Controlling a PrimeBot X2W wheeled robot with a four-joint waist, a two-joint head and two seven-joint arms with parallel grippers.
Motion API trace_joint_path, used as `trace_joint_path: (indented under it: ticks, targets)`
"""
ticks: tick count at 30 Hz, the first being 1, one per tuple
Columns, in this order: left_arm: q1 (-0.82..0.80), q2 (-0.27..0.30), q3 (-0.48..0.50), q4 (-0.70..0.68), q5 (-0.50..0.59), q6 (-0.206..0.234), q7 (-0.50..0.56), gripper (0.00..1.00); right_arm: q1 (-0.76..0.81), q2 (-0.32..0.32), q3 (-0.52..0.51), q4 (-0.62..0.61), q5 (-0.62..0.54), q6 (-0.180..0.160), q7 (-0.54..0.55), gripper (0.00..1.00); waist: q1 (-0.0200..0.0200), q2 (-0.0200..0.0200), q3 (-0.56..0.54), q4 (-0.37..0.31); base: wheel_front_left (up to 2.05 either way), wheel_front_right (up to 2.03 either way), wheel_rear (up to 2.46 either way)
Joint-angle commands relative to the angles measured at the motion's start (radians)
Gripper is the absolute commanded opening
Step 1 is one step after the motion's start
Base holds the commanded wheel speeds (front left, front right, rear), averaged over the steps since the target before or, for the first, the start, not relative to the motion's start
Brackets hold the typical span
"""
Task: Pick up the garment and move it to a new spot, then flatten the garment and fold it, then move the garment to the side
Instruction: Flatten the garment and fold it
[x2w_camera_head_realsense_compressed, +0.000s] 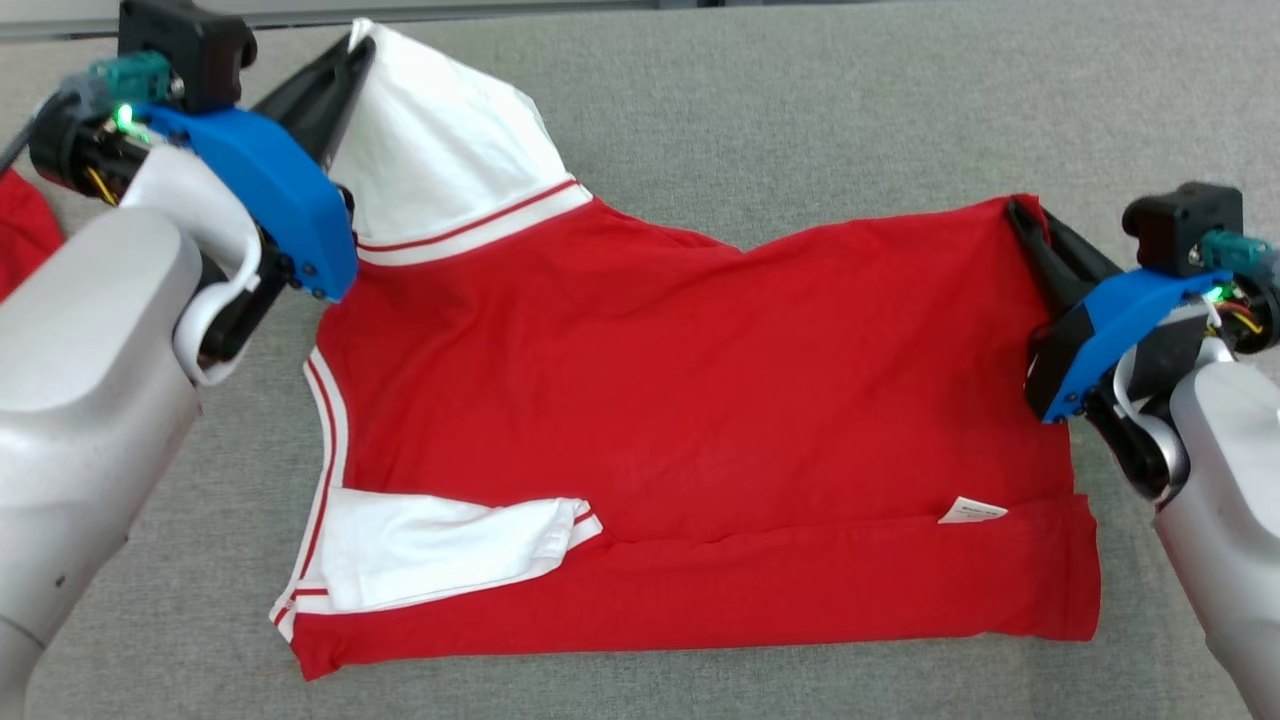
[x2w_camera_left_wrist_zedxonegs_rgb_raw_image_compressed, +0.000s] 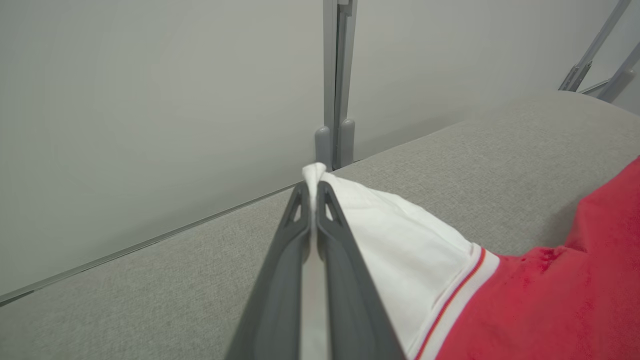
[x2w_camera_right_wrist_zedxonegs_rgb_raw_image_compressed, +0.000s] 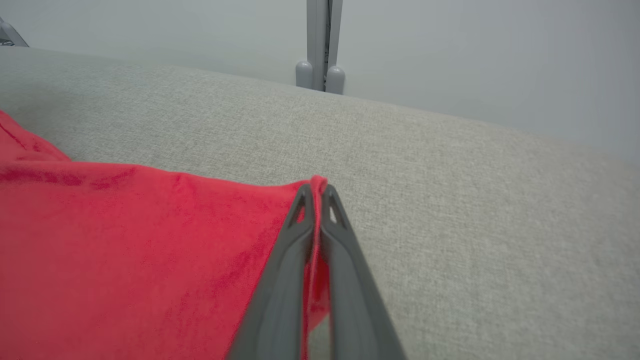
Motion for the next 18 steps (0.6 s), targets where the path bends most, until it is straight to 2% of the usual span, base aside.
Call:
trace_joint_path:
  ticks: [1, 5, 18]
  targets:
    - [0.034, 0.012, 0.002, -0.028, -0.006, 0.007, -0.017, 0.0, 0.029, -0.006, 0.0, 0.003, -0.003, 0.0, -0.024, 0.0, 0.0, 0.0, -0.017, 0.004, 0.0, 0.0, 0.0]
    - [0.103, 0.043, -0.001, -0.117, -0.014, 0.031, -0.039, 0.0, 0.066, -0.005, 0.002, 0.008, -0.011, 0.0, -0.066, 0.0, 0.0, 0.0, -0.05, 0.013, 0.0, 0.0, 0.0]
    - [0.362, 0.158, -0.011, -0.417, -0.058, 0.172, -0.086, 0.0, 0.2, -0.006, 0.0, 0.008, 0.013, 0.0, -0.164, 0.0, 0.0, 0.0, -0.141, 0.036, 0.0, 0.0, 0.0]
